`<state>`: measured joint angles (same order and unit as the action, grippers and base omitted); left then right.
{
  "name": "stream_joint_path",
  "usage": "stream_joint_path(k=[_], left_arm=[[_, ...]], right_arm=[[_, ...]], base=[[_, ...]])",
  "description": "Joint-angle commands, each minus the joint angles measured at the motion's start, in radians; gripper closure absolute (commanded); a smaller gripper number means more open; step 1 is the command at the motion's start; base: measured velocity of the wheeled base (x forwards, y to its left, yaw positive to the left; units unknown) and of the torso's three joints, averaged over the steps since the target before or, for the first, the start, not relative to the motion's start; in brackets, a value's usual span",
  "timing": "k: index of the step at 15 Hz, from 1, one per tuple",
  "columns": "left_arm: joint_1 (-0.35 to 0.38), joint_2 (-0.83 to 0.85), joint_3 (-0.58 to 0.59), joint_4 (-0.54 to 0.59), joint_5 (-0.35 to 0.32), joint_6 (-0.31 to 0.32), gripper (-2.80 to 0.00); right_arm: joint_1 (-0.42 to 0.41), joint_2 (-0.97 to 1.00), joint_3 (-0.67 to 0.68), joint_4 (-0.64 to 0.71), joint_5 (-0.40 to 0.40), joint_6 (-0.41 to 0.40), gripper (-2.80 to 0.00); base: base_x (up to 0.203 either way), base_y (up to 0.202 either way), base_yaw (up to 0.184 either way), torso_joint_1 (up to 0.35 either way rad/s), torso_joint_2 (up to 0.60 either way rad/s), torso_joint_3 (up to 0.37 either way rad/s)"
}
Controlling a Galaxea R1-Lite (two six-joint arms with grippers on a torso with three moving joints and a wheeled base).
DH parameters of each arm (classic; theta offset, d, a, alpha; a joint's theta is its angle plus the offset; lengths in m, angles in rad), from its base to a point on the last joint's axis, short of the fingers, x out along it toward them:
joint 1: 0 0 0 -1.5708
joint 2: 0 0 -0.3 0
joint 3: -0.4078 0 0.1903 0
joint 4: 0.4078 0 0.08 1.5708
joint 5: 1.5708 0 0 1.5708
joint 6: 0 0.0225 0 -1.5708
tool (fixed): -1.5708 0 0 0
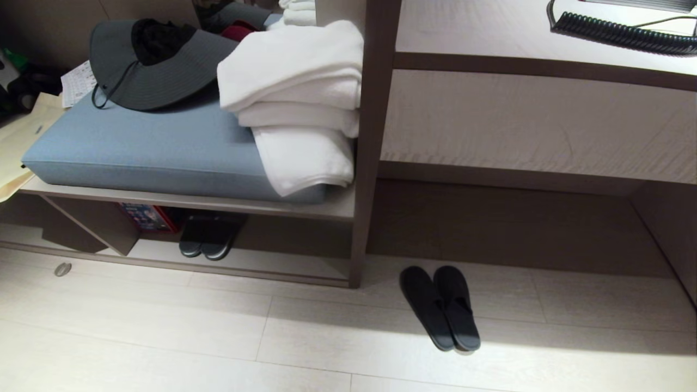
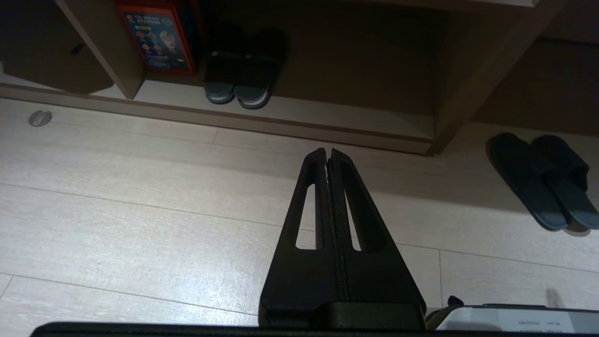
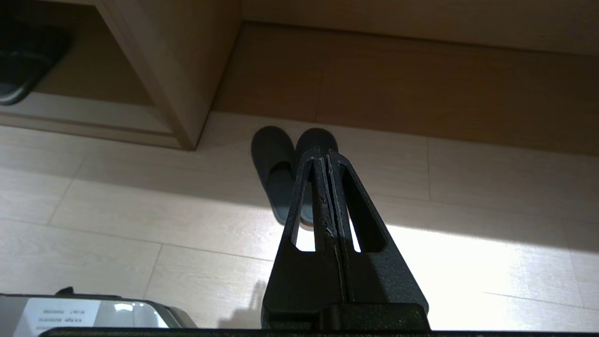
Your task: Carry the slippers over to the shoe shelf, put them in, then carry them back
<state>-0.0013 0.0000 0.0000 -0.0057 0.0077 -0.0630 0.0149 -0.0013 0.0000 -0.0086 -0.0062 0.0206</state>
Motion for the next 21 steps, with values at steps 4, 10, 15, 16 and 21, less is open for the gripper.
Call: stream_joint_path(k=[4, 10, 15, 16, 21], left_arm=[[0.0, 0.0, 0.0, 0.0, 0.0, 0.0, 0.0], [0.0, 0.001, 0.0, 0.0, 0.0, 0.0, 0.0], [0.0, 0.0, 0.0, 0.0, 0.0, 0.0, 0.0], [0.0, 0.0, 0.0, 0.0, 0.0, 0.0, 0.0], [0.0, 0.0, 0.0, 0.0, 0.0, 0.0, 0.0]], right_arm=[[0.0, 0.001, 0.0, -0.001, 0.0, -0.001, 0.0], [0.0, 0.001, 0.0, -0.001, 0.0, 0.001, 0.0], [0.0, 0.001, 0.0, -0.001, 0.0, 0.001, 0.0], [0.0, 0.001, 0.0, -0.001, 0.0, 0.0, 0.0], [0.0, 0.001, 0.0, -0.001, 0.0, 0.001, 0.0]], base=[[0.0, 0.0, 0.0, 0.003, 0.0, 0.203], [0.0, 0.0, 0.0, 0.001, 0.0, 0.201], [0.0, 0.0, 0.0, 0.001, 0.0, 0.206], [0.0, 0.0, 0.0, 0.004, 0.0, 0.196], [0.0, 0.0, 0.0, 0.002, 0.0, 0.204]])
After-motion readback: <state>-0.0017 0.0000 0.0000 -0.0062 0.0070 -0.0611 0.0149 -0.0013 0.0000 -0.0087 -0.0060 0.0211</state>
